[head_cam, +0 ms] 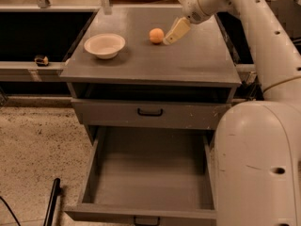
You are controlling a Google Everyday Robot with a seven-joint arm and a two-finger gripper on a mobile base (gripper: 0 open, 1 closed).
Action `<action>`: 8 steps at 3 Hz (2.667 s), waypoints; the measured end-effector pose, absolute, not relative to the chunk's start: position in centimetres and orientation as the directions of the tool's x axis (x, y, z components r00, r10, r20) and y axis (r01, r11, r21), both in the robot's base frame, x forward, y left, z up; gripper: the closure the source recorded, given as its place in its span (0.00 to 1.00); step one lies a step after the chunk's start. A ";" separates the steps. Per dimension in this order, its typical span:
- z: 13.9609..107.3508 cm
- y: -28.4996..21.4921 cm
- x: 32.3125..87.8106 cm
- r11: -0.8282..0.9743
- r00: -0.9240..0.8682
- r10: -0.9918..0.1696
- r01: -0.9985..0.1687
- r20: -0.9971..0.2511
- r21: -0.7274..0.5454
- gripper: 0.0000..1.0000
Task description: Place orange into middle drawer
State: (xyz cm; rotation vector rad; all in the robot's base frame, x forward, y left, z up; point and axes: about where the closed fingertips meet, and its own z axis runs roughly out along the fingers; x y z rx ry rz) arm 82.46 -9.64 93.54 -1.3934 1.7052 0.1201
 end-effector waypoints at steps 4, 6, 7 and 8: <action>88.6 -5.4 88.2 0.516 -0.050 -0.455 -0.829 -0.889 -0.217 0.00; 86.5 -5.0 88.9 0.525 -0.068 -0.441 -0.828 -0.895 -0.196 0.00; 85.5 -5.0 89.0 0.529 -0.082 -0.449 -0.827 -0.890 -0.191 0.18; 85.3 -5.0 89.0 0.529 -0.086 -0.451 -0.828 -0.888 -0.188 0.41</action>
Offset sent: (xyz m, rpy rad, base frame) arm 0.1052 0.0281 -0.0467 0.4212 0.1829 -0.1359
